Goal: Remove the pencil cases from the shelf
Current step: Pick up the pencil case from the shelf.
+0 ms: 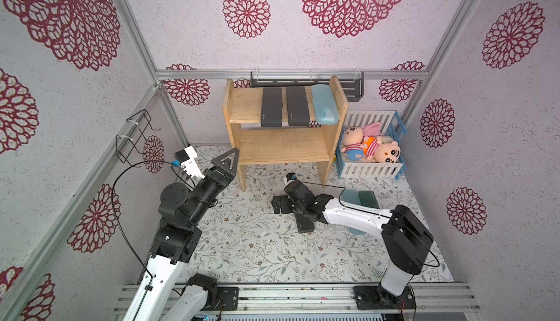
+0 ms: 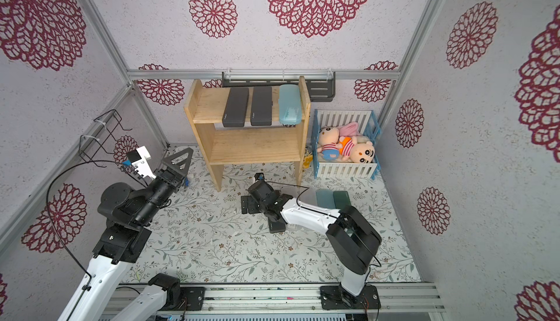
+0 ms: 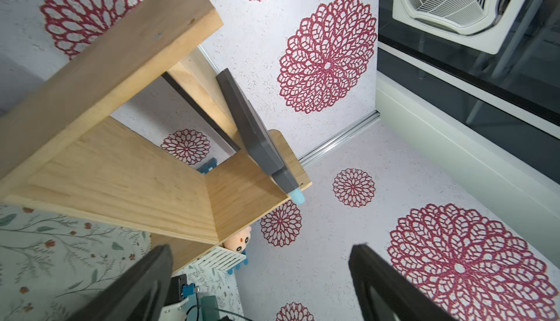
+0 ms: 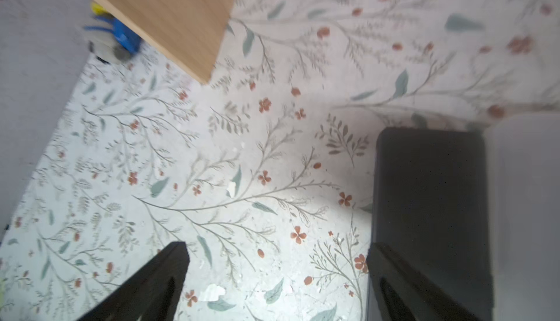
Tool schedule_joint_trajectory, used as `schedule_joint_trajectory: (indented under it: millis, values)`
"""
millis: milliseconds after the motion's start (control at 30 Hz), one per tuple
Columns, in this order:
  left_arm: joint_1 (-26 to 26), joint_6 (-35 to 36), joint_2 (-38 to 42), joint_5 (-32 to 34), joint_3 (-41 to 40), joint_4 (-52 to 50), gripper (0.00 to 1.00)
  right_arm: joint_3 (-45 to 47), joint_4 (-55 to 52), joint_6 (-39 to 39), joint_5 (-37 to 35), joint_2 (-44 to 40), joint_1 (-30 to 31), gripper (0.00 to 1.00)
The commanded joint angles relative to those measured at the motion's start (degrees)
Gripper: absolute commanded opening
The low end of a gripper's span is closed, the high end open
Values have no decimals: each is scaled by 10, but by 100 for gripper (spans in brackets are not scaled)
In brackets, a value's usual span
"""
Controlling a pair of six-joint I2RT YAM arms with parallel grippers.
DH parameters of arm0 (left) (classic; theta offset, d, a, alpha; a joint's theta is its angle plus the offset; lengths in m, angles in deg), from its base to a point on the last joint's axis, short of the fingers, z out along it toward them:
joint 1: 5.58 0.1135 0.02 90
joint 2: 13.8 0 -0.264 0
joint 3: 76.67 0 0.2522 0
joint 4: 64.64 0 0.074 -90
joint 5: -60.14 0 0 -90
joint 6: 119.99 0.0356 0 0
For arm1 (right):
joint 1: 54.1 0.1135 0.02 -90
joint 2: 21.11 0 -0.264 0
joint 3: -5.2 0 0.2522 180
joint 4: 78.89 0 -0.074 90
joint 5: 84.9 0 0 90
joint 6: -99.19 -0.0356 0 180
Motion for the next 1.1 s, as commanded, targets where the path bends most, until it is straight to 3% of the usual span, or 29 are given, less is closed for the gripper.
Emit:
schedule_joint_trajectory:
  millis: [0, 267, 600, 800, 1067]
  values:
    - [-26, -28, -30, 2, 28, 56, 97, 19, 17, 20, -30, -80, 1, 99]
    - [-52, -65, -143, -10, 90, 80, 97, 90, -27, 15, -42, -230, -9, 99]
    - [-38, -67, -230, -20, 147, 90, 98, 180, -75, -41, -41, -410, -20, 99]
    - [-31, -67, -278, -35, 186, 94, 98, 182, -110, -34, -61, -449, -30, 99]
    - [-25, -77, -302, -17, 184, 100, 100, 151, -111, -17, -35, -437, -48, 99]
